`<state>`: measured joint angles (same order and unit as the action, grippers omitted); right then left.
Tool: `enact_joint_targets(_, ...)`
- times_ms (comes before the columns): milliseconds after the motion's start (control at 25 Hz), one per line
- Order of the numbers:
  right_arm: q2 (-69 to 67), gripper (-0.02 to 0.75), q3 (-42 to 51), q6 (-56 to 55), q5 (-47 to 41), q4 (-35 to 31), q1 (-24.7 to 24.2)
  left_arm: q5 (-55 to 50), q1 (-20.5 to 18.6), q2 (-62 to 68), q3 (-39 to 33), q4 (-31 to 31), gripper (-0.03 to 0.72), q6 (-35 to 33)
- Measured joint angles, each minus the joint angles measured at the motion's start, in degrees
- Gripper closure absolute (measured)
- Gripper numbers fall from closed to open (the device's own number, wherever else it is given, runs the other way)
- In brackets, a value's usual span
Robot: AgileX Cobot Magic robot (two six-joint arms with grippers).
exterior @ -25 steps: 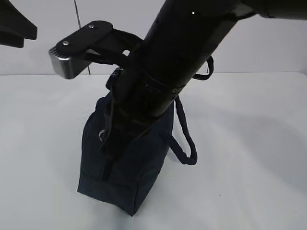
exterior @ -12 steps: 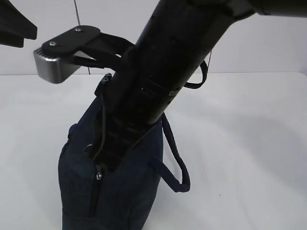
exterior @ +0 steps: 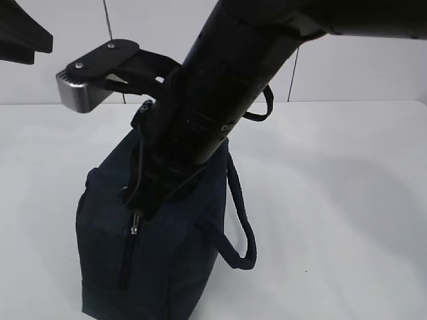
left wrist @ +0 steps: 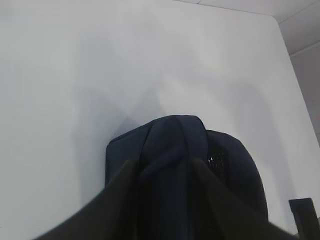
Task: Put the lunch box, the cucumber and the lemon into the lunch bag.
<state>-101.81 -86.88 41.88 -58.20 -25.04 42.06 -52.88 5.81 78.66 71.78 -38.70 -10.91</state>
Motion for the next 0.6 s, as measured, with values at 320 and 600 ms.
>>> enact_joint_targets(320, 0.0, 0.73, -3.68, 0.53, -4.62, -3.59, -3.01, 0.39, 0.0, 0.0, 0.0, 2.93, 0.445, 0.0)
enact_joint_targets(600, 0.0, 0.73, -4.93, 2.61, -5.04, -5.76, -3.99, 0.39, 0.0, 0.13, 0.0, 5.33, 0.445, 0.0)
